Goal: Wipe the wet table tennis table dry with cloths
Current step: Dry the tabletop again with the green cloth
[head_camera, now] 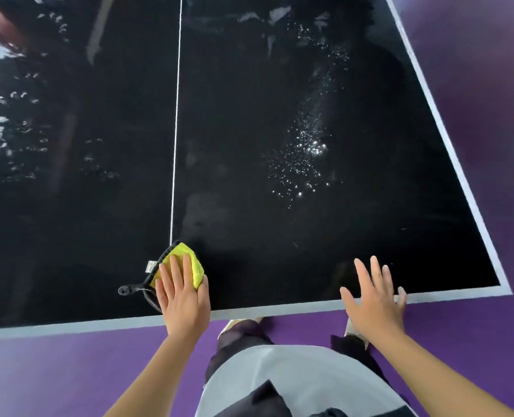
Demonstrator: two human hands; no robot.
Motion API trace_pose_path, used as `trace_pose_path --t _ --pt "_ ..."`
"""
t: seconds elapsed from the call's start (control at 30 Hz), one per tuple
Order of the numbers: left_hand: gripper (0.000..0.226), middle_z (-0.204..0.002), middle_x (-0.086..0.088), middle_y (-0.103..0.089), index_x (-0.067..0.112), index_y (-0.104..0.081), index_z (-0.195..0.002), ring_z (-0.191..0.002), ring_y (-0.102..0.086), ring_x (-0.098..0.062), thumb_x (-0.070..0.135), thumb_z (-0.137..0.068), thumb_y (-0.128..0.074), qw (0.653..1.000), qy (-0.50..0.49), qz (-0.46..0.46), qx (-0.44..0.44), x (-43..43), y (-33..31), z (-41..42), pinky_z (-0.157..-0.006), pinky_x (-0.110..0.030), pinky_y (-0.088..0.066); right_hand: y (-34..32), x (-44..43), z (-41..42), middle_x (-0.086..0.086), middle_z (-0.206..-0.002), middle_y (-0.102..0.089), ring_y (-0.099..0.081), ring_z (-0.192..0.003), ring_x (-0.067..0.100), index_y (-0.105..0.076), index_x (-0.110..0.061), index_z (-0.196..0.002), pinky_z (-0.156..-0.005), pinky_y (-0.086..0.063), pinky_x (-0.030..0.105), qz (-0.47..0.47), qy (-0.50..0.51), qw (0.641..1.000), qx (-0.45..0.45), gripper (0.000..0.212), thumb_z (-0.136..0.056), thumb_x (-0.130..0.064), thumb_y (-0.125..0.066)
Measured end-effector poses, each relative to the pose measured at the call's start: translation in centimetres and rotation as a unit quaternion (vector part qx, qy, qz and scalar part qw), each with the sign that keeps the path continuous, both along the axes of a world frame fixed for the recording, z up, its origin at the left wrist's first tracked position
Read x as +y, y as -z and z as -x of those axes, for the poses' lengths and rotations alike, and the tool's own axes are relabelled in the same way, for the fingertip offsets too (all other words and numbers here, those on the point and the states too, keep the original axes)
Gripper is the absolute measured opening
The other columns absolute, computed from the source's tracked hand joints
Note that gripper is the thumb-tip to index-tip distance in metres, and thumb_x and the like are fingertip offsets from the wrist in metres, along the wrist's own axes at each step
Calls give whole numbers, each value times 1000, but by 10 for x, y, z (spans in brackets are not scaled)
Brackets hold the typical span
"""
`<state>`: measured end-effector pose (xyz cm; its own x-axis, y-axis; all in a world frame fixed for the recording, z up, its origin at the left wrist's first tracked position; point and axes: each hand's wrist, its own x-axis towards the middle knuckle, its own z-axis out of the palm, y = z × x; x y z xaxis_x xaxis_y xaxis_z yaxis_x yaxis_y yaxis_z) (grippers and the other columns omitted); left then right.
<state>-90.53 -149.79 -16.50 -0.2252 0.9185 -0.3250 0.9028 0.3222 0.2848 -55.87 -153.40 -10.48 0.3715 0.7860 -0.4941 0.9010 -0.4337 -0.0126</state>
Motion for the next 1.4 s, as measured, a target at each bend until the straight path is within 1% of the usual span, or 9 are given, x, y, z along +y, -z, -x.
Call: trace_pose_path --t 0.37,0.63,0.8,0.87,0.93,1.03,1.27,1.33,1.4 --pt "64 -164 8 28 36 17 -157 -149 31 -14 48 -106 -19 994 -31 21 -104 1 -11 -298 -121 -39 21 -16 8 -234 4 -167 -1 2 -154 23 -21 -24 -156 -120 -15 50 -109 -24 992 65 65 -100 -44 -47" --pt "74 -158 8 33 29 12 -159 -147 34 -17 61 -93 14 957 209 44 -195 -26 -18 -524 -118 -37 24 -16 -78 -378 4 -167 -10 -4 -154 22 -30 -19 -154 -115 -24 55 -88 94 991 47 63 -98 -38 -53" --pt "63 -169 0 7 23 -12 -162 -153 21 -21 50 -105 -12 884 317 164 -301 -27 -36 -620 -125 -47 6 -24 -97 -402 -1 -165 -18 -10 -153 16 -34 -20 -152 -116 -23 50 -154 131 975 95 58 -99 -27 -56" --pt "61 -167 -7 -19 15 -34 -155 -153 -14 -26 46 -103 -28 818 206 260 -470 -20 -57 -638 -124 -46 -15 -24 -99 -400 -2 -163 -24 -16 -152 16 -39 -21 -150 -115 -25 50 -199 128 964 125 56 -98 -21 -58" --pt "55 -151 -9 -50 18 -54 -142 -125 -54 -21 49 -98 -42 707 5 345 -617 -14 -75 -639 -105 -39 -44 -22 -97 -394 -1 -159 -32 -24 -150 19 -44 -17 -148 -113 -30 52 -246 112 951 150 54 -96 -14 -60" --pt "54 -133 -17 -65 11 -60 -135 -120 -63 -29 49 -99 -46 622 -160 373 -669 -6 -91 -610 -108 -42 -46 -16 -86 -376 4 -153 -43 -34 -145 23 -48 -13 -145 -110 -38 55 -303 55 930 202 51 -96 -13 -59" --pt "52 -125 -18 -68 11 -60 -131 -114 -66 -37 49 -99 -48 633 -342 205 -664 12 -121 -483 -95 -49 -54 -20 -27 -287 -12 -153 -40 -37 -139 0 -44 -27 -148 -106 -37 14 -216 -79 898 376 49 -100 -36 -48" --pt "47 -115 -16 -71 12 -62 -126 -100 -69 -35 49 -100 -46 631 -391 135 -656 6 -125 -443 -78 -41 -56 -19 -10 -250 -9 -153 -43 -36 -140 1 -46 -25 -147 -111 -34 19 -192 -129 887 399 47 -101 -31 -51" --pt "44 -112 -15 -73 14 -63 -123 -98 -70 -36 48 -100 -48 622 -444 66 -642 1 -129 -400 -80 -42 -52 -17 3 -213 -7 -154 -42 -36 -142 3 -46 -26 -147 -116 -33 27 -170 -164 880 411 46 -101 -27 -53"
